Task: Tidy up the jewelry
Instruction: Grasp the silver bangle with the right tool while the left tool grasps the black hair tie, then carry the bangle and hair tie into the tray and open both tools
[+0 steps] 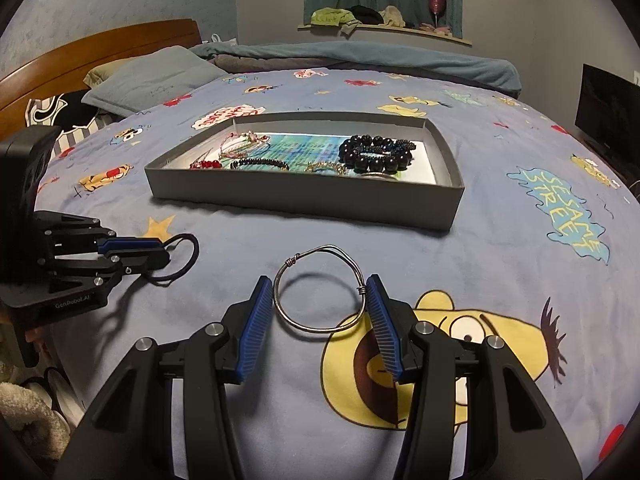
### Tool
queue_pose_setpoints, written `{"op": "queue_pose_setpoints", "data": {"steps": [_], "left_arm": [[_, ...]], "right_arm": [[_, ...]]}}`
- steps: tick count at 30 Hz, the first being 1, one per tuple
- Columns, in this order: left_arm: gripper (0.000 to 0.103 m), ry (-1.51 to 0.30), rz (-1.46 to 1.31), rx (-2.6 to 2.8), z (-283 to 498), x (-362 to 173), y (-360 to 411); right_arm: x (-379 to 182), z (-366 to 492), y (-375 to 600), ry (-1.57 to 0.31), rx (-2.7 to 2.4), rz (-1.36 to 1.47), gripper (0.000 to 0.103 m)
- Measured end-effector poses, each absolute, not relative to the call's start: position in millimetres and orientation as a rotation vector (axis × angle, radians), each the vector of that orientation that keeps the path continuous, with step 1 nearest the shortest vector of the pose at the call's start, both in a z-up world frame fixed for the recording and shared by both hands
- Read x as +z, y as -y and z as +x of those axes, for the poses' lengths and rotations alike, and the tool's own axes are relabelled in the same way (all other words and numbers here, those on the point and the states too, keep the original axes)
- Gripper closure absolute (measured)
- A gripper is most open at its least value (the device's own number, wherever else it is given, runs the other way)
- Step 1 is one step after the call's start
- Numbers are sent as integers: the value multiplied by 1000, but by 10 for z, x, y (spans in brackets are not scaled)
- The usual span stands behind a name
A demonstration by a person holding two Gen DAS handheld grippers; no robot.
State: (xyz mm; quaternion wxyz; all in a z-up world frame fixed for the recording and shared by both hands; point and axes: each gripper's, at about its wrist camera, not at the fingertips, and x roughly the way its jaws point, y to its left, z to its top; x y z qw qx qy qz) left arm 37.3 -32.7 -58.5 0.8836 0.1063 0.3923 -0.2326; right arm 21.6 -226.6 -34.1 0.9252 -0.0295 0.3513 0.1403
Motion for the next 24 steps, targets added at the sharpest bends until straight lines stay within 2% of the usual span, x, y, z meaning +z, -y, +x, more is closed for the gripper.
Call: {"op": "queue_pose_setpoints", "data": {"steps": [10,16,24], "left_arm": [[90,-710,142,-530,506,-61,200],[90,-661,102,-557,886,297,244],[90,-715,55,-563,1577,286,401]], "right_arm": [[56,434,2421,-652,267,-61,54],[281,729,2463,-622,267,-61,54],[255,1350,2404,-692,283,-45,54]]}}
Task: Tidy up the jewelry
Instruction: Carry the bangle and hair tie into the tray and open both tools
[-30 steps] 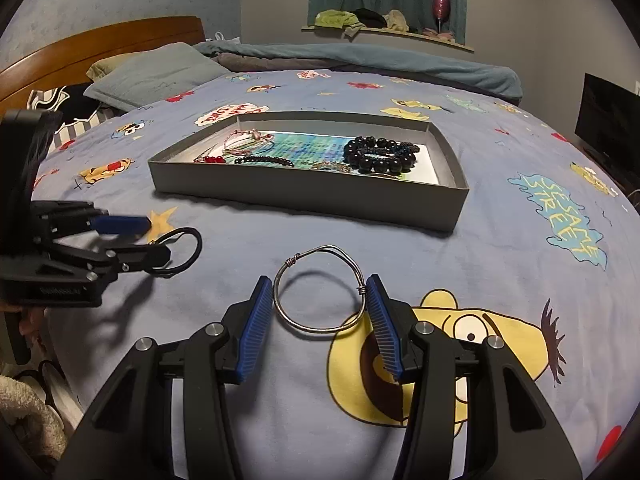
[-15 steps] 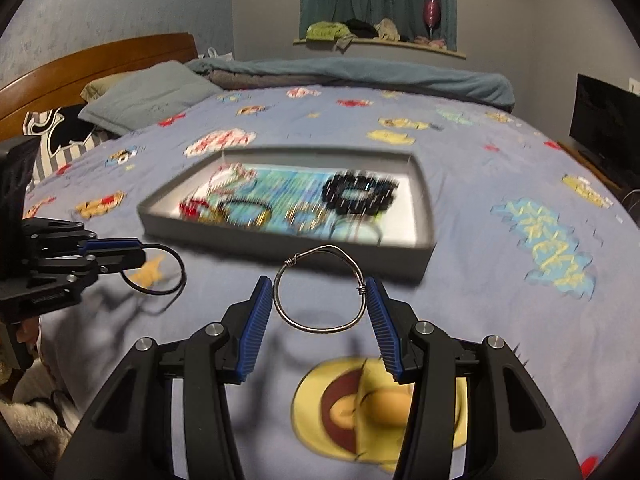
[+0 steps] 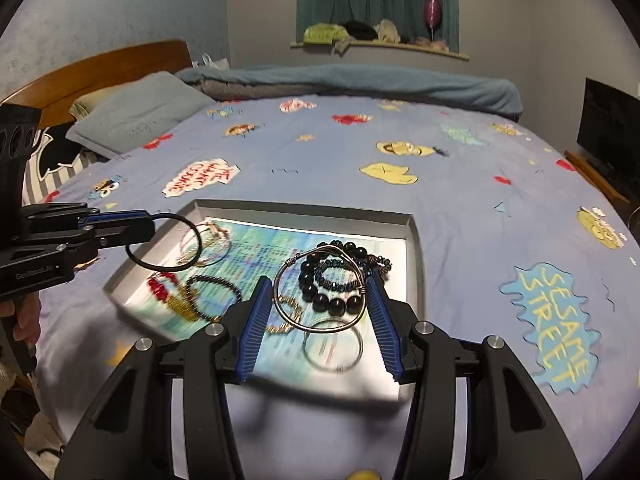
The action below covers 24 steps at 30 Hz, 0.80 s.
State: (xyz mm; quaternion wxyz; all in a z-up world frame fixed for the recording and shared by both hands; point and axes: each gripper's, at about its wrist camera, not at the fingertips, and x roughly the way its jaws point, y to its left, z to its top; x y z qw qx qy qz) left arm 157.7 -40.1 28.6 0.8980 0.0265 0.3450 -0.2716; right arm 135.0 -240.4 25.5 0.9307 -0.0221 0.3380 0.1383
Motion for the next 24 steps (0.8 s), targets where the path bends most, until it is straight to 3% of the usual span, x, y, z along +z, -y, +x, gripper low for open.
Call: {"op": "queue_pose_setpoints", "data": {"steps": [8,21,24], "left_arm": [[90,-848,25,-526,2206,-77,533],[90,-927,24,-504,2385,-342,571],[84,-936,37,-511,2383,-362,595]], "right_arm": [[-39,1684,2238,-838,339,-47,54],[-239,1792,2072,-960,396,-72,54],[-255,1800,2060,-965,396,-73,54]]}}
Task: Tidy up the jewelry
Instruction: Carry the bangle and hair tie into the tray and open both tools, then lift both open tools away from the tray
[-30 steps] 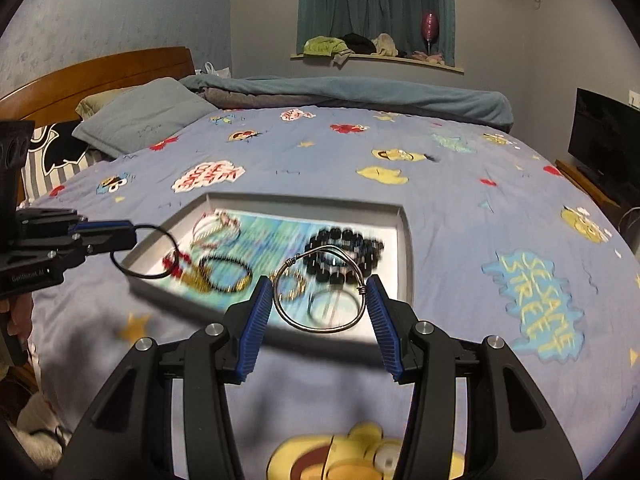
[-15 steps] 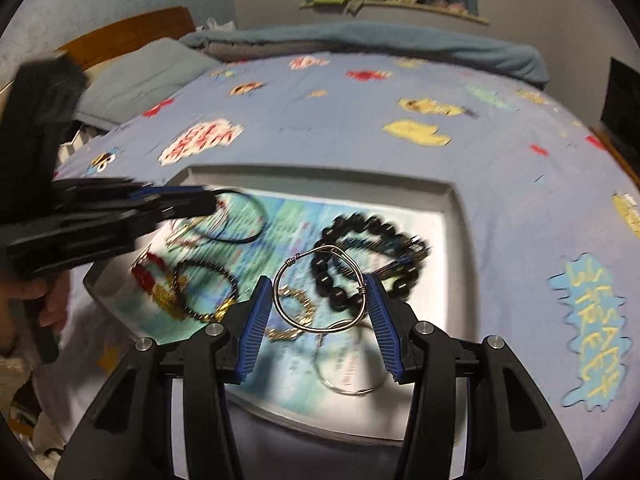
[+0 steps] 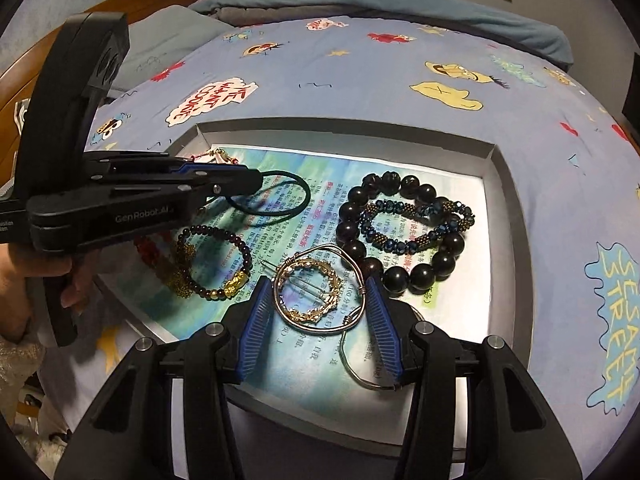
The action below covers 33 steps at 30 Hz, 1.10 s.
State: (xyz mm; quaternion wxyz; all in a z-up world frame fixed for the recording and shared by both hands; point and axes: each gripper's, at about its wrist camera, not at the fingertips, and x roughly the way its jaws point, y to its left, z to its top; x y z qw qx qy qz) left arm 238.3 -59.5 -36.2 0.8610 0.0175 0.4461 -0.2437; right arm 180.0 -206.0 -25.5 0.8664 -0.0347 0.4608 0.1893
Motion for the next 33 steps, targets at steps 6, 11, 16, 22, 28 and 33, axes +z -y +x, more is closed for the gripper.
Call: {"op": "queue_pose_setpoints", "data": {"steps": [6,11,16,22,28,33], "left_arm": [[75,-920,57,-490,2370,-356,613],[53,-899,42,-470,2358,-319,576],[44,-886,48,-455,2327,-276,570],[30,-842,64,-409,2199,-147,516],[22,-809,75,-362,1975,37,358],[16,-784,72,-336,1740,198,213]], "right_arm": [[-238,1794,2087,-958,393,-65,54],[-190,1731,2137,-939,378,-61,43],[-140,1635,2190,-921,361,-65,36],[-36,1518,2270,-891,346,-43,24],[50,1404,2333,-871,334,-22,16],[129,1280,2370,-856,331,-10,13]]}}
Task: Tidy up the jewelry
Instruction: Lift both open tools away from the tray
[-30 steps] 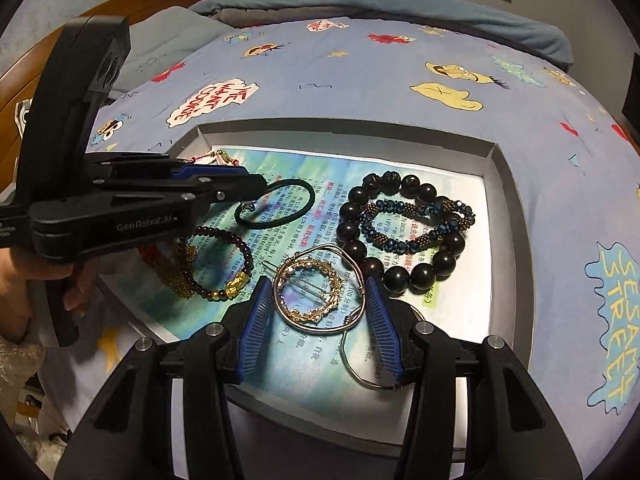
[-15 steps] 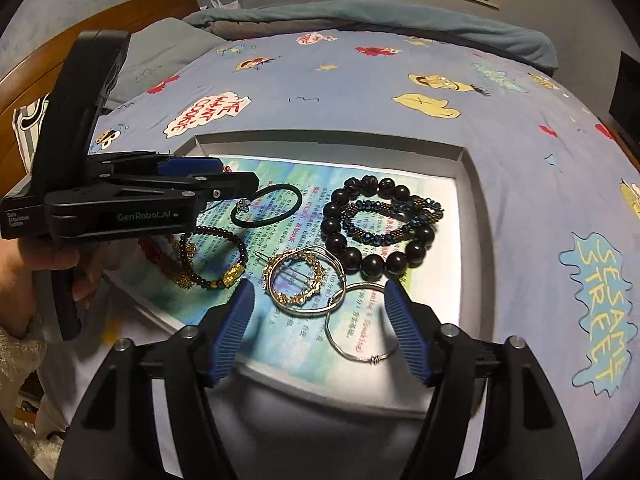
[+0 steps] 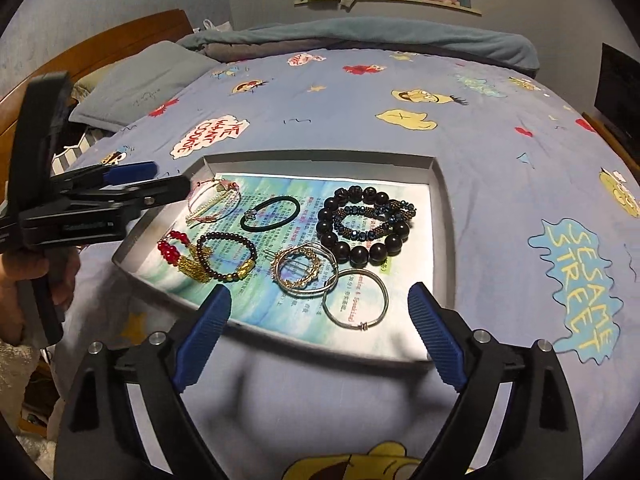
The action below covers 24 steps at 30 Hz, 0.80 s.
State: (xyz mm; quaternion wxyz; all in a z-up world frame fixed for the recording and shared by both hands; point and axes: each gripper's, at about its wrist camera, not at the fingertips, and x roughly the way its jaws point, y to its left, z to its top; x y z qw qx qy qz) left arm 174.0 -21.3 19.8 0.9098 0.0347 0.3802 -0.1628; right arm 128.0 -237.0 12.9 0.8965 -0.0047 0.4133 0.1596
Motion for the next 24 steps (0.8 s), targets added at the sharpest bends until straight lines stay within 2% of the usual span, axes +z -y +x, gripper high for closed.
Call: {"op": "queue_pose_setpoints", "data": {"steps": [10,17,24], "left_arm": [[11,-773,89,-321,1254,325,-2],[9,-794,74,-290,981,247,-20],[8,-829,64,-246,788,115,113]], "right_arm": [[248,988,2459,-823,332,-10,10],[234,879,2556,-828,310,16,6],[186,832,2688,-821,243,49,6]]}}
